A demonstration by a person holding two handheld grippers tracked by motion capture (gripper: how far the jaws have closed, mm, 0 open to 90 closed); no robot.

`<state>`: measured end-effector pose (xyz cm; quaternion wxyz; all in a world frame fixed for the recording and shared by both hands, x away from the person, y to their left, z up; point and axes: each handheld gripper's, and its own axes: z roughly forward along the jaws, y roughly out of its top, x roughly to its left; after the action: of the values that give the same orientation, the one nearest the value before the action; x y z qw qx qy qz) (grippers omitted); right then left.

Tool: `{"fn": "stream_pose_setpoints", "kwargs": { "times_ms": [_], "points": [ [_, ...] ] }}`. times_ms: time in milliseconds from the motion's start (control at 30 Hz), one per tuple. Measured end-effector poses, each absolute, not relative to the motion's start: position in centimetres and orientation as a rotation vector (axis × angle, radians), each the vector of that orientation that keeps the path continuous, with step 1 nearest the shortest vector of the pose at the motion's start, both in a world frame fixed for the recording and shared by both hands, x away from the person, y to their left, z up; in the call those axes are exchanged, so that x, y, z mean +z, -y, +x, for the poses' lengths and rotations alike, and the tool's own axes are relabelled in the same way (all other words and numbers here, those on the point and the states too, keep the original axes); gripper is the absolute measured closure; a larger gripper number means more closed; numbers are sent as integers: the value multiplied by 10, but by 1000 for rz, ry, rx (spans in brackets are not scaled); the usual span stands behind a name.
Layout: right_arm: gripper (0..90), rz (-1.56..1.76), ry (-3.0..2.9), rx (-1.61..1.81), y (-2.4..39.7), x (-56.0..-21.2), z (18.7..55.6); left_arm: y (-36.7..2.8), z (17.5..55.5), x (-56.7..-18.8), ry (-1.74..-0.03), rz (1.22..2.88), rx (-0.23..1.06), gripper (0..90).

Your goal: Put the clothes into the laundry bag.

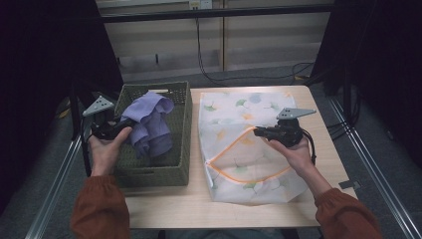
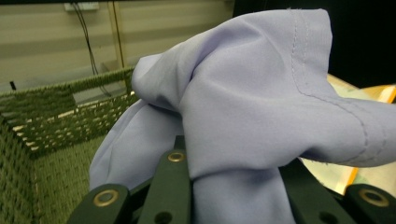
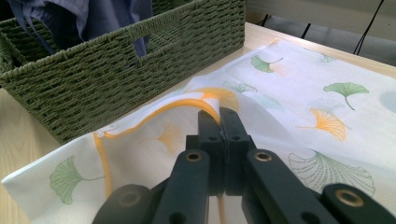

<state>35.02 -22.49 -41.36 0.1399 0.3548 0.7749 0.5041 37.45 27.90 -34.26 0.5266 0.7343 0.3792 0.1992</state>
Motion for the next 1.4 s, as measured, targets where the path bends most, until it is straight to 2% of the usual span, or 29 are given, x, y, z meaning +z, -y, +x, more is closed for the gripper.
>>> {"fn": "stream_pose_setpoints", "kwargs": {
  "times_ms": [1400],
  "points": [
    [897,1016,-2244,1451,223,-413,349,-289,331,-287,-758,1573,616,791]
  ]
}}
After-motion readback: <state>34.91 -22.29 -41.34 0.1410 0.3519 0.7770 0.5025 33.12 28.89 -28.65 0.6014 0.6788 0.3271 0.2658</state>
